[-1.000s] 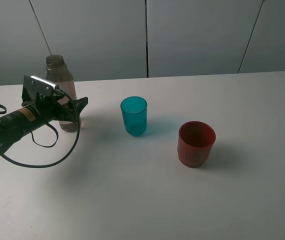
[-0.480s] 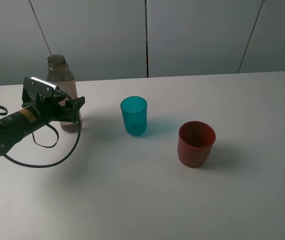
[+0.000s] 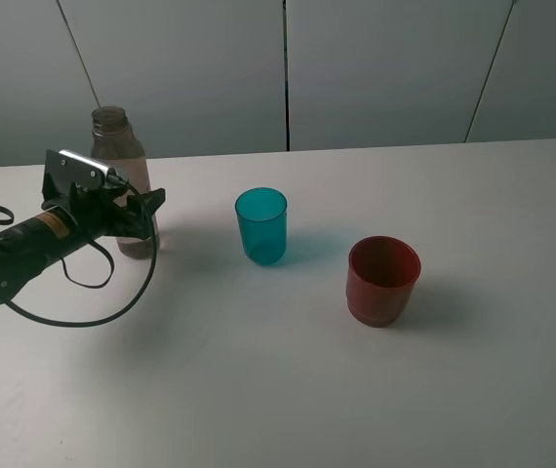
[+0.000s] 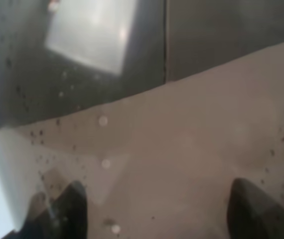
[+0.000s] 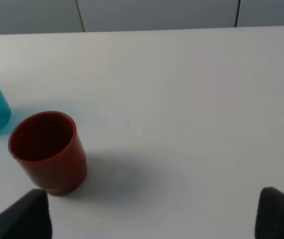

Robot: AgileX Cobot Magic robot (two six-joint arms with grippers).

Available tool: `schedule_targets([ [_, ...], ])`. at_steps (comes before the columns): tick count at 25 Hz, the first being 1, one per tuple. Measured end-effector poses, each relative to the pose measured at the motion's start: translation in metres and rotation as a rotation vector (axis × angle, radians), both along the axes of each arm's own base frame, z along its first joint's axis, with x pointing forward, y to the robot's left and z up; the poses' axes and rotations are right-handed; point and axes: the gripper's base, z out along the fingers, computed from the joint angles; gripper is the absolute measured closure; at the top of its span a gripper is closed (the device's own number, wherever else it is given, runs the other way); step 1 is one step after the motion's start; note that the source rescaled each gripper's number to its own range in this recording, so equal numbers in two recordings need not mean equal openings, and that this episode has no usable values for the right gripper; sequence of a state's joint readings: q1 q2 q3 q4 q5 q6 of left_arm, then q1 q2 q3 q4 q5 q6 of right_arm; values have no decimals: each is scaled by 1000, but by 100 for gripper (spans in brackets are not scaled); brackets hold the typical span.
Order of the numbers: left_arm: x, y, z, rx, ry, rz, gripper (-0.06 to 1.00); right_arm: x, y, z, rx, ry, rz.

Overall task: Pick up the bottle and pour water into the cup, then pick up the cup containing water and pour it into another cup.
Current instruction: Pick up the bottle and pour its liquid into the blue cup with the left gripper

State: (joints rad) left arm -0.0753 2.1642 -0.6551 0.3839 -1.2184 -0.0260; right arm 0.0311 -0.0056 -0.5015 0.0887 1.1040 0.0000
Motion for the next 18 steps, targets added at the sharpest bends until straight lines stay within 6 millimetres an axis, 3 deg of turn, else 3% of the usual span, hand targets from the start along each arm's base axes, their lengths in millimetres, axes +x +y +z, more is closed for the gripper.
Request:
schedule_targets([
  [4,0,0,4,17,-1,-12,91,0,0,0,-5,-1,3],
  [13,-3,1,49,183,29,-61,91,0,0,0,-5,-1,3],
  [18,-8,0,59,309,34,-128,91,0,0,0,-5,-1,3],
])
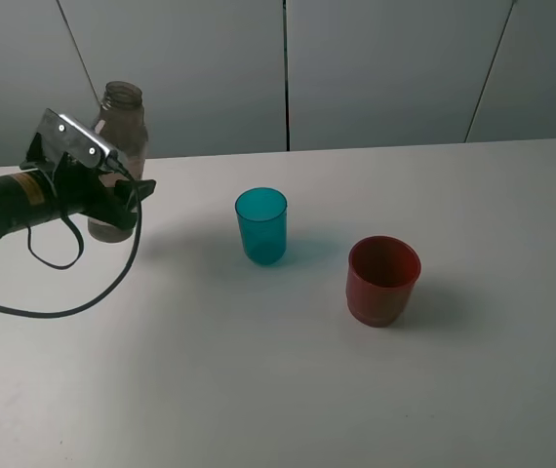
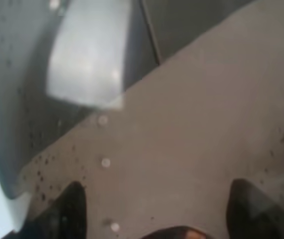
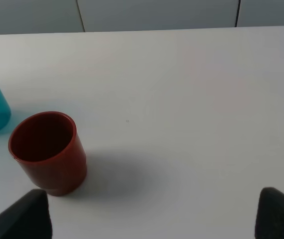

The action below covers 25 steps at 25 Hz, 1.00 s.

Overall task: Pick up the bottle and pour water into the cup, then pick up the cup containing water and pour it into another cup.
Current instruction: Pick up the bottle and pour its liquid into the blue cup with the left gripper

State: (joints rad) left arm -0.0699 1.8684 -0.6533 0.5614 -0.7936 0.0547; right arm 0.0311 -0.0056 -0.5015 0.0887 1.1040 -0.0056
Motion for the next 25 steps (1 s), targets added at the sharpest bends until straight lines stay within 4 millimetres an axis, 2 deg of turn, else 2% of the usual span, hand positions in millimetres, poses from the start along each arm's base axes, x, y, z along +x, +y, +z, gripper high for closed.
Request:
schedule_targets([
  [14,-13,-16,-15,364,37,-232,91,0,0,0,5,1,-3],
  [25,4,-42,-3,570,-8,-340,91,0,0,0,5,1,-3],
])
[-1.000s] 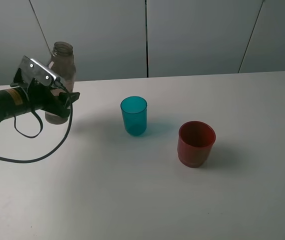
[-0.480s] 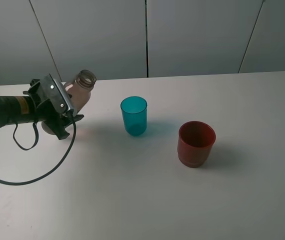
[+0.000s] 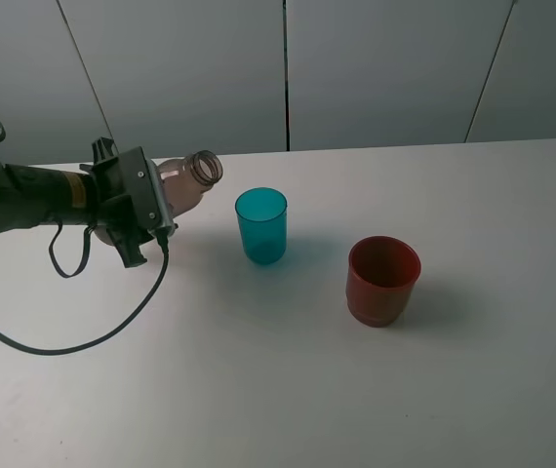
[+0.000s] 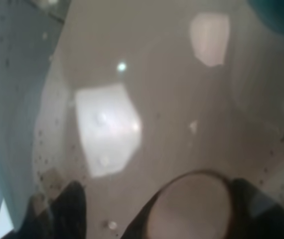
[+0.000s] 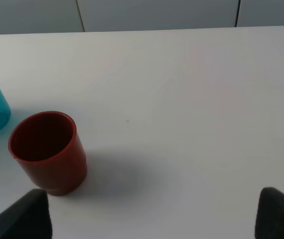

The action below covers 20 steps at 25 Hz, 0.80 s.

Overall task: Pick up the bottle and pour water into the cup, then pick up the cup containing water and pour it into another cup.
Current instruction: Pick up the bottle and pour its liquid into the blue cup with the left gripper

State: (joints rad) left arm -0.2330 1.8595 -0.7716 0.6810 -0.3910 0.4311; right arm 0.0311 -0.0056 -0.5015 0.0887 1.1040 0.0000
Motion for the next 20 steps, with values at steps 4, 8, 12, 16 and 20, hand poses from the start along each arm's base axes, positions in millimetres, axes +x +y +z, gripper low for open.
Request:
schedule_targets([
  [4,6,-5,5,47,-19,-20,91,0,0,0,0,0,0],
  [8,13,-9,12,66,-53,-41,91,0,0,0,0,0,0],
  [12,18,-11,17,111,-83,-72,91,0,0,0,0,0,0],
  [16,24,-13,23,153,-105,-91,91,0,0,0,0,0,0],
  [20,32,-15,31,192,-132,-109,91,0,0,0,0,0,0],
])
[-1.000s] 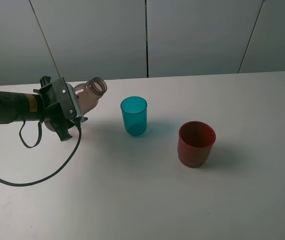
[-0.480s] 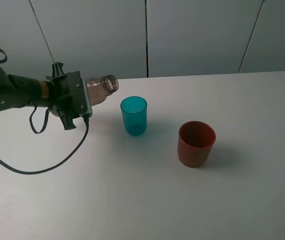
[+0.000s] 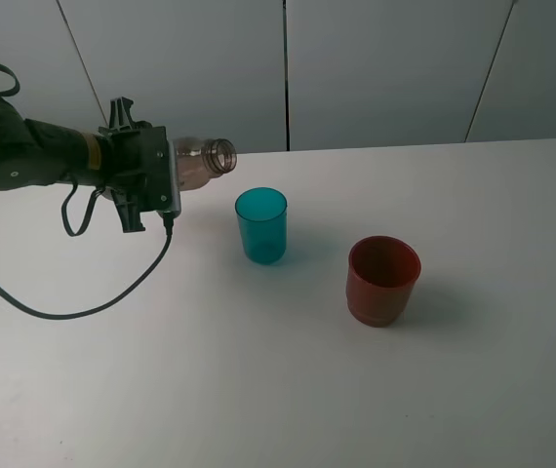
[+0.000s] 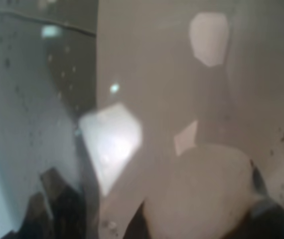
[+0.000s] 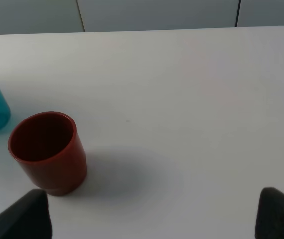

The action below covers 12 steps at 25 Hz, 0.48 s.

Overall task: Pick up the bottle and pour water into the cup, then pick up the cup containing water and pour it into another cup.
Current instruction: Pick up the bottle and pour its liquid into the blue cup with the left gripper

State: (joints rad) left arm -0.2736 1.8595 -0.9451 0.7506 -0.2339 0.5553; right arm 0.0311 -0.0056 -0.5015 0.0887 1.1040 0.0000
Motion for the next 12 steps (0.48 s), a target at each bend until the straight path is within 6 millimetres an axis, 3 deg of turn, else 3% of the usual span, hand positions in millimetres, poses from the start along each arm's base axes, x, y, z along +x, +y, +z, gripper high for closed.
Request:
schedule_targets([
  [12,5,-9,8,127,-59,-94,91,0,0,0,-5,-1,3],
])
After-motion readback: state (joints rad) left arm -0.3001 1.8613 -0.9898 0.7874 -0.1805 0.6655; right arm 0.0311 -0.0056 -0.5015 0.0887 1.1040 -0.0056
